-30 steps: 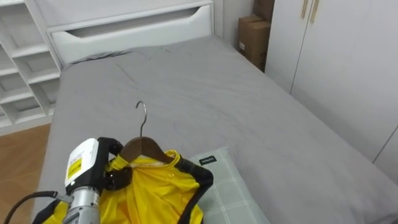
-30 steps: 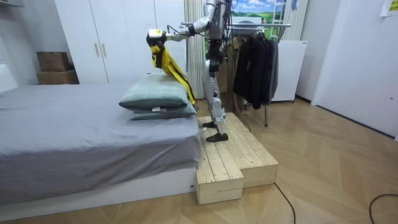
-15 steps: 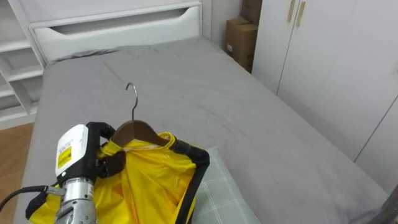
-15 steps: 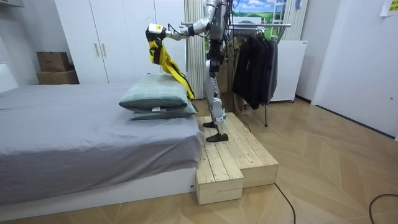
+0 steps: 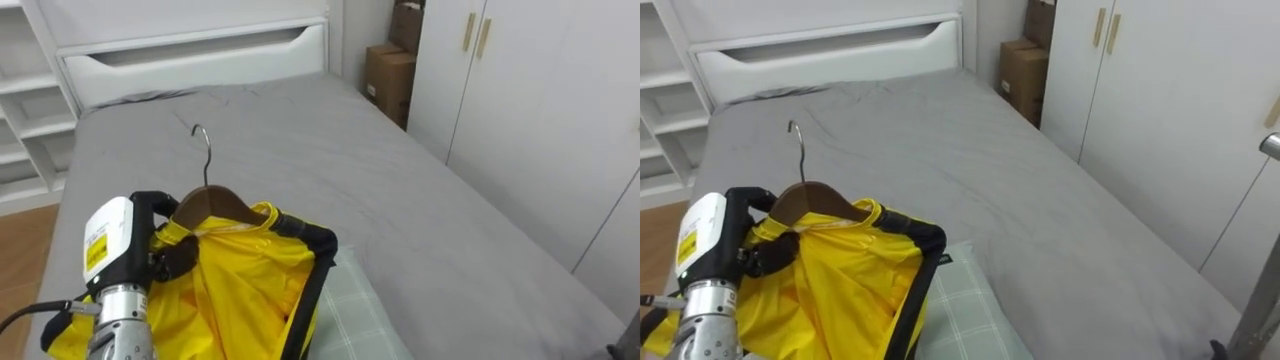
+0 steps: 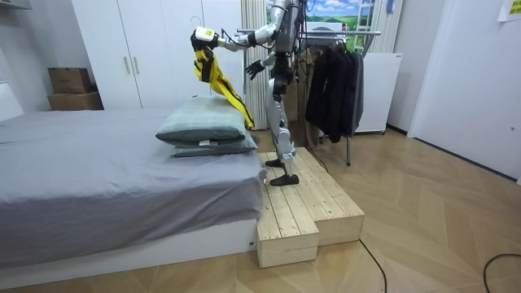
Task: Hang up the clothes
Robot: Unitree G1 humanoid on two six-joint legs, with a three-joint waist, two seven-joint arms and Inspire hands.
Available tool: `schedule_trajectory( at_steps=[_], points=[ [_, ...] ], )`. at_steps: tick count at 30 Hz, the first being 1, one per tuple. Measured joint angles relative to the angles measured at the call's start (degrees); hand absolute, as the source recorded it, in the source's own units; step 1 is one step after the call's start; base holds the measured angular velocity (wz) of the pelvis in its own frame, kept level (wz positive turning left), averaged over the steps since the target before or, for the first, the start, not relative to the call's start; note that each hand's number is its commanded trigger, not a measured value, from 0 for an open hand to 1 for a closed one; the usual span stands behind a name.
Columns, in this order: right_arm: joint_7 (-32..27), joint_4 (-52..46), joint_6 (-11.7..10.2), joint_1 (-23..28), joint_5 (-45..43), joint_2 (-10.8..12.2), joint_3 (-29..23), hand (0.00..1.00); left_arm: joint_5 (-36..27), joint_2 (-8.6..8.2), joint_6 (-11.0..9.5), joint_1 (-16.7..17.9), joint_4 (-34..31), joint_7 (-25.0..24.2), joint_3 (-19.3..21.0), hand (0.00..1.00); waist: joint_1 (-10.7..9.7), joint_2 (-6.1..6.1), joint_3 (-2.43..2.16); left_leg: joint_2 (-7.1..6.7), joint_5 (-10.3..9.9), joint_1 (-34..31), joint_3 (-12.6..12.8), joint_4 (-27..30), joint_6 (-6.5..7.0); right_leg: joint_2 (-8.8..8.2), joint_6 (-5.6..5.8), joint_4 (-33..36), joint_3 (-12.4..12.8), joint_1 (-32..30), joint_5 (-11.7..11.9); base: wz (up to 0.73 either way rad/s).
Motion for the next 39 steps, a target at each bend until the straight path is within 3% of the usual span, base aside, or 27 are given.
schedule_trajectory(
  at_steps=[9,16,30,36,39],
  points=[
    [-0.35,-16.84,-0.05,1.42,-6.7,1.54,1.35,0.0,0.39,-0.14,1.03,1.82,-6.86,-2.01,0.2,1.0,1.65,1.26,0.14,0.05,-0.03,0.26,0.37,-0.46,-0.02,0.13,-0.01,0.0,0.34,-0.1,0.01,-0.01],
    [-0.34,-25.42,-0.46,1.4,-7.67,1.46,5.41,0.0,0.45,-0.56,1.02,1.88,-7.49,-3.92,-0.03,1.0,2.49,1.3,0.15,0.07,-0.03,0.24,0.58,-0.43,-0.02,0.17,-0.01,0.0,0.53,-0.15,0.01,-0.01],
    [2.62,-29.99,-0.66,-1.55,-8.71,-0.62,10.25,0.0,0.47,-1.04,1.75,2.03,-12.97,-4.86,-0.1,1.0,4.06,1.26,0.21,0.13,-0.03,0.15,0.38,-0.82,-0.02,0.23,-0.02,0.02,0.41,-0.35,0.0,0.0],
    [3.53,-30.76,-0.84,-3.69,-9.96,-1.64,11.35,0.0,0.44,-1.17,1.74,2.02,-13.04,-5.02,-0.07,1.0,4.77,0.07,0.93,0.07,-0.03,0.28,0.15,-0.8,-0.02,0.14,-0.02,-0.03,0.09,-0.13,-0.04,0.01],
    [3.45,-30.76,-1.28,-4.21,-9.97,-1.67,11.35,0.0,0.44,-1.24,1.74,2.02,-13.11,-5.02,-0.06,1.0,5.23,-0.34,0.89,0.07,-0.03,0.24,0.06,-0.8,-0.02,0.12,-0.02,-0.07,-0.18,-0.08,-0.04,0.01]
  ],
)
